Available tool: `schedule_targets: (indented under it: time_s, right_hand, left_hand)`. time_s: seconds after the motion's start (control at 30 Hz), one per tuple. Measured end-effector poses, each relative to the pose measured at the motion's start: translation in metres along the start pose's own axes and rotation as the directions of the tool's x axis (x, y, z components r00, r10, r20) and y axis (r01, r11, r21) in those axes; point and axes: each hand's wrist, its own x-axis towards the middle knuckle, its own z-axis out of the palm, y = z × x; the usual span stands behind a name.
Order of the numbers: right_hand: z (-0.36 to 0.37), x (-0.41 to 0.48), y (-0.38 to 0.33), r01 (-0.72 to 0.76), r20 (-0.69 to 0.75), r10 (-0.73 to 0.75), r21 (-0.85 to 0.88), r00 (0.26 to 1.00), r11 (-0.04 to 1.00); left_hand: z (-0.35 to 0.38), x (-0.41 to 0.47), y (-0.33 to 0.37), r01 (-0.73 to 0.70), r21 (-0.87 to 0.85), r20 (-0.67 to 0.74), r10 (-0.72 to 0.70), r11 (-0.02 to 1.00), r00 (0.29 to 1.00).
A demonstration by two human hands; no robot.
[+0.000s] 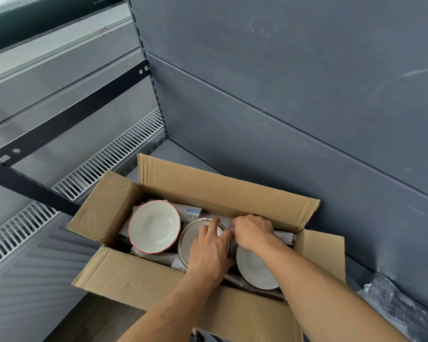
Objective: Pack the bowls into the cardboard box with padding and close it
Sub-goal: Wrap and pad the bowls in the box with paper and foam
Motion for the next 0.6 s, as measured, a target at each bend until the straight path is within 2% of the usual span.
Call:
schedule_targets:
  time_s: [0.07,0.2,0.27,0.37,0.43,0.53,0.6]
  right_hand:
    - [-0.007,-0.004,0.004,0.009,0.035,-0.012,0.097,0.999,0.995]
    - [-0.005,-0.009,0.011,0.013,-0.118,0.005,0.146,0.993,0.989]
    - [-0.001,-0.01,0.007,-0.011,-0.052,0.018,0.135,0.998,0.991]
    - [-0.002,-0.008,0.002,-0.032,0.139,0.023,0.059,0.99,0.998]
    - [-0.005,-0.005,0.003,-0.045,0.252,0.025,0.076,0.968,0.996]
    - [-0.008,-0.003,0.009,-0.075,0.359,-0.021,0.251,0.933,0.965]
    - [-0.005,-0.004,0.015,-0.116,0.365,-0.055,0.428,0.929,0.896]
  left_hand:
    - [0.0,0.0,0.0,0.006,-0.003,0.003,-0.006,1.0,1.0]
    - [-0.003,0.0,0.001,0.007,-0.016,0.002,-0.007,1.0,1.0]
    - [-0.003,-0.001,0.001,0.01,-0.027,0.009,-0.009,1.0,1.0]
    - [-0.004,-0.001,0.001,0.008,-0.037,0.022,-0.007,0.999,1.0]
    - [-0.004,0.0,0.001,0.002,-0.032,0.034,-0.001,0.999,0.999]
    - [-0.003,0.001,-0.001,-0.004,-0.047,0.065,0.008,0.999,0.998]
    - [-0.003,0.0,-0.002,-0.008,-0.088,0.087,0.015,0.996,0.996]
